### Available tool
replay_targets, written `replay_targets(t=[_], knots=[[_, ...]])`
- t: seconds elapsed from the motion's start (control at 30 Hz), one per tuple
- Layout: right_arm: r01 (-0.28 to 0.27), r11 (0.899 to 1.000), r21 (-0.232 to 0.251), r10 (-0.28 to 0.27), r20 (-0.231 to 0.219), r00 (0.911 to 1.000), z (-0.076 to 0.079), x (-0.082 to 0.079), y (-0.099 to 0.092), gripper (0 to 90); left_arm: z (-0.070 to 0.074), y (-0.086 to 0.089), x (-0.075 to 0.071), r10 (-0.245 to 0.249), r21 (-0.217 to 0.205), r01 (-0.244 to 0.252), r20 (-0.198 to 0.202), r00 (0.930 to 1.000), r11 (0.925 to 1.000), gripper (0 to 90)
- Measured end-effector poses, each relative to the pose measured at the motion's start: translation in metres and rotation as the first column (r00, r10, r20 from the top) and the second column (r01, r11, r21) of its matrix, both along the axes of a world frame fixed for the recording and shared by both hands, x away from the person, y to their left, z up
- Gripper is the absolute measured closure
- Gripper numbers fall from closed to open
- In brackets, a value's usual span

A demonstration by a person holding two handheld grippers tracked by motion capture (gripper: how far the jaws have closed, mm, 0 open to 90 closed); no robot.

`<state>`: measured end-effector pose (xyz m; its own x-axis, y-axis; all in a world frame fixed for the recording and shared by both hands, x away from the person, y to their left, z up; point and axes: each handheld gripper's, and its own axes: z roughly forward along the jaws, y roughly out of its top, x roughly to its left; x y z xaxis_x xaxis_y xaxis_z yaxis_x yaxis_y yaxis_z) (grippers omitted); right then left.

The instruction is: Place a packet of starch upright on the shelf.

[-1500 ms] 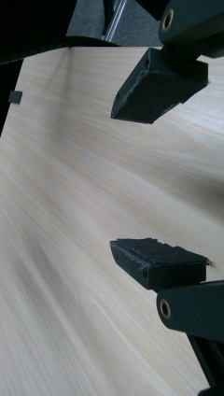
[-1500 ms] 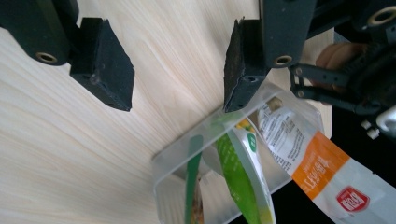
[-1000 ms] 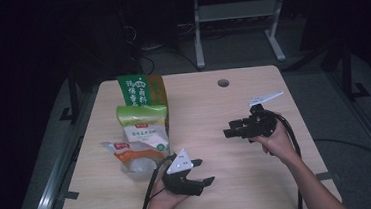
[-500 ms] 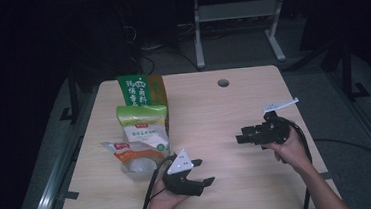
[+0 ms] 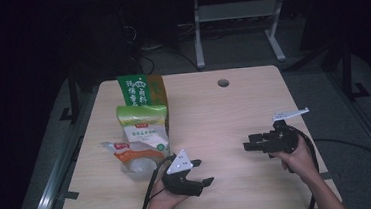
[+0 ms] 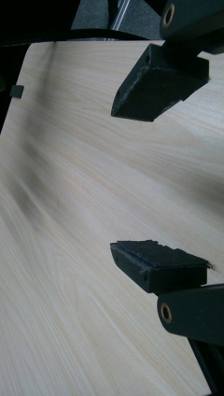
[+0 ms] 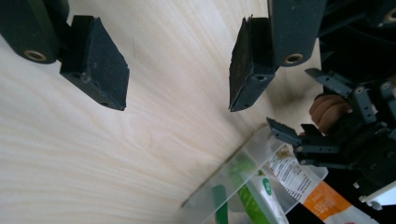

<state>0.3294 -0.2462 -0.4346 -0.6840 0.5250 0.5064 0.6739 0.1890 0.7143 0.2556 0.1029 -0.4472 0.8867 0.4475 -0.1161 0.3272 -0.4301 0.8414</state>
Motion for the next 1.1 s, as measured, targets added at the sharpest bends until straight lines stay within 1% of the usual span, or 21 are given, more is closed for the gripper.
replay_targets(t=[0.2, 0.27, 0.37, 0.43, 0.53, 0.57, 0.63, 0.7, 0.73, 0.77, 0.9, 0.97, 1.07, 1.1], knots=[[0.0, 1.0, 0.009, 0.0, -0.011, 0.9999, -0.008, -0.014, -0.005, 36.6, -0.001, -0.001, -0.002, 0.002, 0.001, -0.002, -0.006, 1.0, 1.0, 28.2], [0.004, 1.0, 0.007, -0.004, -0.006, 1.0, -0.01, -0.018, -0.007, 36.3, -0.002, -0.001, -0.002, 0.0, 0.002, 0.0, -0.006, 1.0, 1.0, 28.1], [0.014, 1.0, 0.011, -0.014, -0.004, 0.9999, -0.012, -0.024, -0.011, 36.1, -0.002, -0.002, -0.003, -0.004, 0.009, 0.004, -0.003, 1.0, 1.0, 28.0], [0.022, 1.0, 0.016, -0.022, -0.009, 0.9997, -0.014, -0.028, -0.013, 35.8, -0.002, -0.002, -0.004, -0.005, 0.008, 0.005, -0.002, 1.0, 1.0, 28.0], [0.036, 0.999, 0.015, -0.036, -0.002, 0.9994, -0.017, -0.033, -0.017, 35.9, -0.003, -0.002, -0.004, -0.001, 0.004, 0.001, -0.003, 1.0, 1.0, 28.0], [0.041, 0.999, 0.016, -0.041, -0.007, 0.9991, -0.018, -0.035, -0.018, 35.7, -0.003, -0.002, -0.004, -0.003, 0.008, 0.003, -0.001, 1.0, 1.0, 28.0], [0.041, 0.999, 0.018, -0.041, -0.001, 0.9991, -0.019, -0.039, -0.018, 35.6, -0.003, -0.003, -0.005, -0.002, 0.008, 0.002, -0.001, 1.0, 1.0, 28.0], [0.039, 0.999, 0.008, -0.039, -0.001, 0.9993, -0.019, -0.042, -0.019, 35.1, -0.003, -0.002, -0.005, 0.001, 0.006, -0.001, 0.001, 1.0, 1.0, 28.0], [0.039, 0.999, 0.009, -0.039, 0.006, 0.9992, -0.02, -0.044, -0.019, 35.0, -0.003, -0.002, -0.006, 0.003, 0.008, -0.003, 0.003, 1.0, 1.0, 28.0], [0.041, 0.999, 0.013, -0.041, 0.002, 0.9991, -0.02, -0.047, -0.02, 35.0, -0.003, -0.002, -0.006, 0.005, 0.009, -0.005, 0.007, 1.0, 0.9999, 28.0], [0.039, 0.999, 0.017, -0.04, 0.009, 0.9992, -0.022, -0.055, -0.022, 34.9, -0.003, 0.0, -0.006, 0.012, 0.0, -0.012, 0.004, 0.9999, 0.9999, 28.0], [0.039, 0.999, 0.018, -0.04, 0.019, 0.999, -0.022, -0.058, -0.022, 34.8, -0.003, 0.0, -0.007, 0.008, 0.005, -0.008, 0.009, 0.9999, 1.0, 28.0], [0.035, 0.999, 0.018, -0.036, 0.031, 0.9989, -0.021, -0.063, -0.021, 34.2, -0.003, 0.0, -0.007, 0.013, -0.014, -0.013, 0.011, 0.9998, 0.9998, 27.8], [0.032, 0.999, 0.013, -0.032, 0.034, 0.9989, -0.021, -0.064, -0.021, 34.1, -0.003, 0.002, -0.006, 0.016, -0.011, -0.016, 0.01, 0.9998, 0.9998, 27.8]])
